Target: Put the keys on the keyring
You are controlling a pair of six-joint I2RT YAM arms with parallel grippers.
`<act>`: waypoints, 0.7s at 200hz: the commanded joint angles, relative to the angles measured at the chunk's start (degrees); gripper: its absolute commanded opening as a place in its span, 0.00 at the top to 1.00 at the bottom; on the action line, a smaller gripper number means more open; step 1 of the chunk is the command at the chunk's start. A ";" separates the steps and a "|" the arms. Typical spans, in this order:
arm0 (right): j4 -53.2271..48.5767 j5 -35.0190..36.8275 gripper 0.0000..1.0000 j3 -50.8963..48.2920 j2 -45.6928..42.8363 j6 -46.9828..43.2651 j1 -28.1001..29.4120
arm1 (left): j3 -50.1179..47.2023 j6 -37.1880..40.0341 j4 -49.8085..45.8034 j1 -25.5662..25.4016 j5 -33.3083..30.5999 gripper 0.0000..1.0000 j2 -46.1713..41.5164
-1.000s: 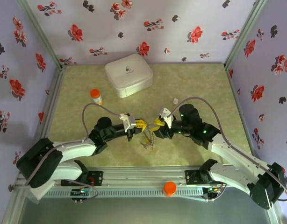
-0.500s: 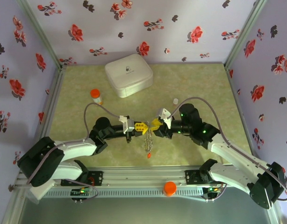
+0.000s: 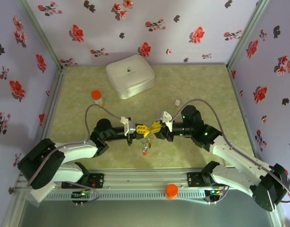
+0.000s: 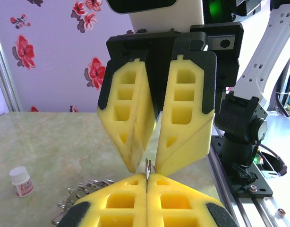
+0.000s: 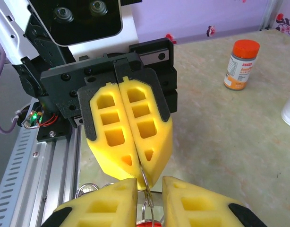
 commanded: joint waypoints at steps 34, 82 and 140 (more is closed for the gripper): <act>1.21 -1.79 0.94 -0.48 1.14 0.13 0.85 | 0.49 -1.67 4.63 0.34 1.61 1.00 -0.45; -5.83 -0.17 1.00 3.19 1.16 -2.57 0.89 | -1.15 -1.61 3.19 0.69 -1.13 0.77 -2.41; -20.92 4.61 1.00 12.64 3.43 -10.43 3.29 | 6.43 8.34 -34.05 0.95 -1.26 0.64 -9.30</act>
